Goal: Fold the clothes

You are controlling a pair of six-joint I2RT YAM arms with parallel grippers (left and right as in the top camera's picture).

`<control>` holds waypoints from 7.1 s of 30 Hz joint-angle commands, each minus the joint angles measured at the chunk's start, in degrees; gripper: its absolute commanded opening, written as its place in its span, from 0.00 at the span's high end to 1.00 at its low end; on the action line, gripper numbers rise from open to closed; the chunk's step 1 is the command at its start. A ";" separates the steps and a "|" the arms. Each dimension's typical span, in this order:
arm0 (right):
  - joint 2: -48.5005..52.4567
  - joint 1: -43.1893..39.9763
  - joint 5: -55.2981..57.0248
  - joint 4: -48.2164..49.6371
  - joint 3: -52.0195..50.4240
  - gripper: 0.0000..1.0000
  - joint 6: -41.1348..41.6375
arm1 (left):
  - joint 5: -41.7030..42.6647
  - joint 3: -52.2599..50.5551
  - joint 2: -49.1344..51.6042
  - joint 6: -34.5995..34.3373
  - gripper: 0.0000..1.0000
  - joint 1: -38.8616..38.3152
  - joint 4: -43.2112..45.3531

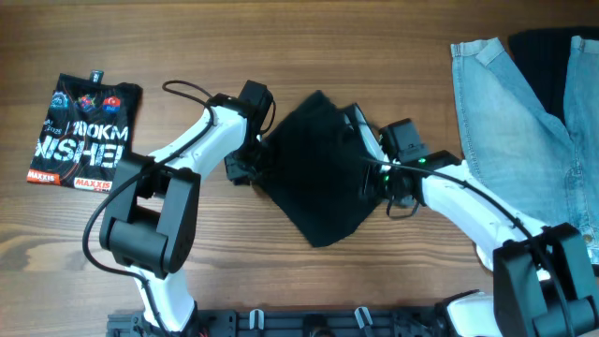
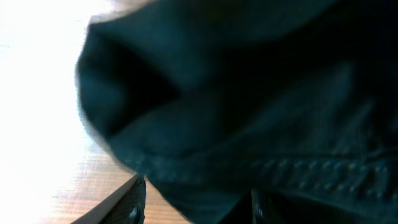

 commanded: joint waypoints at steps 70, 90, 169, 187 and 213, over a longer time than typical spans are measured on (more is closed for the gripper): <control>-12.48 -3.02 8.39 -11.50 5.97 0.28 -9.31 | -6.40 3.96 -16.20 19.28 0.29 54.27 27.80; -12.48 -3.02 7.98 -12.90 5.75 0.27 -9.35 | -5.42 3.93 -0.87 16.63 0.20 54.29 20.46; -89.70 -9.18 -0.04 28.17 -43.93 0.00 -43.43 | -5.81 -26.18 -78.71 9.60 0.00 12.09 3.76; -89.74 -13.35 1.73 30.05 -45.59 0.00 -42.29 | -5.81 -26.18 -78.71 9.60 0.00 12.09 3.76; -89.68 -13.35 1.75 30.05 -45.57 0.00 -42.29 | -5.86 -53.92 -101.88 9.64 0.00 19.04 23.19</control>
